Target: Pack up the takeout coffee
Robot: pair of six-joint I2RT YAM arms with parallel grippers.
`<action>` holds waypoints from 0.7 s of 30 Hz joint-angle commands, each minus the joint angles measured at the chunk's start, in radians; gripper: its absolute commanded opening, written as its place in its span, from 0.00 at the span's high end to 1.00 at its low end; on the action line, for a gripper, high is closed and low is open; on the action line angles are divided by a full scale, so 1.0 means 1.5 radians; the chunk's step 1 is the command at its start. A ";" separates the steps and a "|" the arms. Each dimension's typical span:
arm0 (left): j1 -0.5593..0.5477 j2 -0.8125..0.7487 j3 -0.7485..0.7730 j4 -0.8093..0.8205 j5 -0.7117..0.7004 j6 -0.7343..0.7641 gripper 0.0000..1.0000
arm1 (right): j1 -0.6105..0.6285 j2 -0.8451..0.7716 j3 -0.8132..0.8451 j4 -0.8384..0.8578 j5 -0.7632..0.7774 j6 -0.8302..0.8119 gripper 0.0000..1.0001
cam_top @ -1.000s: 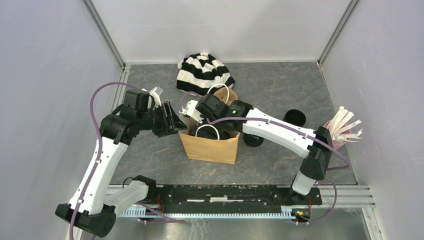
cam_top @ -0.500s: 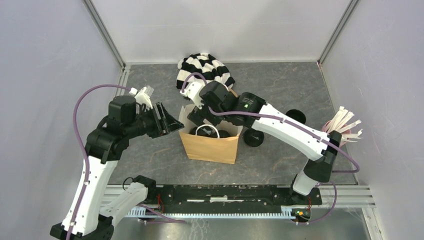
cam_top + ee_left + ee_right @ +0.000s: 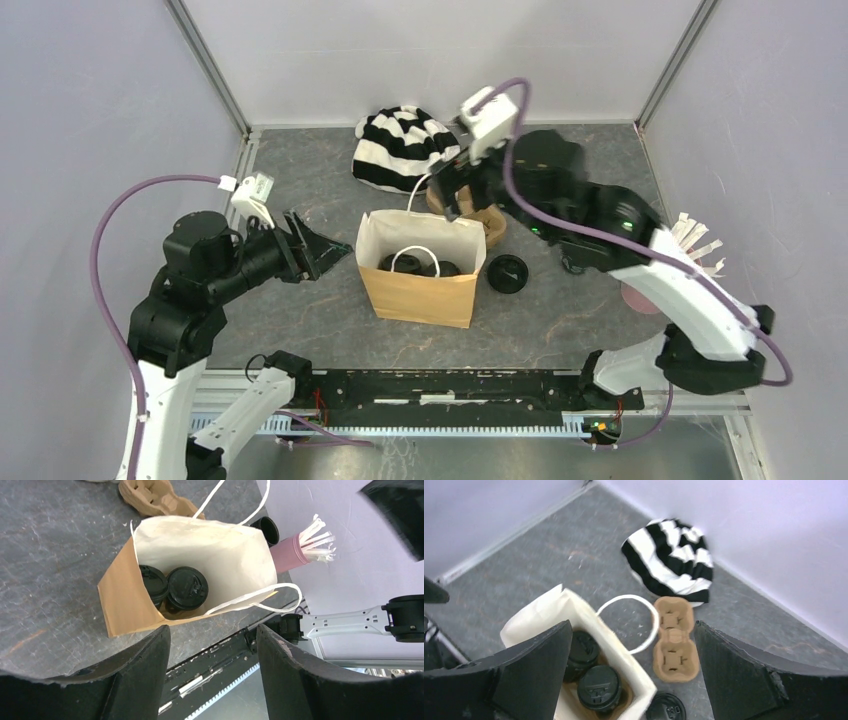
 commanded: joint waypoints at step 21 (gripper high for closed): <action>-0.001 0.084 0.087 0.006 0.104 0.143 0.27 | -0.246 -0.213 -0.212 -0.294 0.326 0.200 0.09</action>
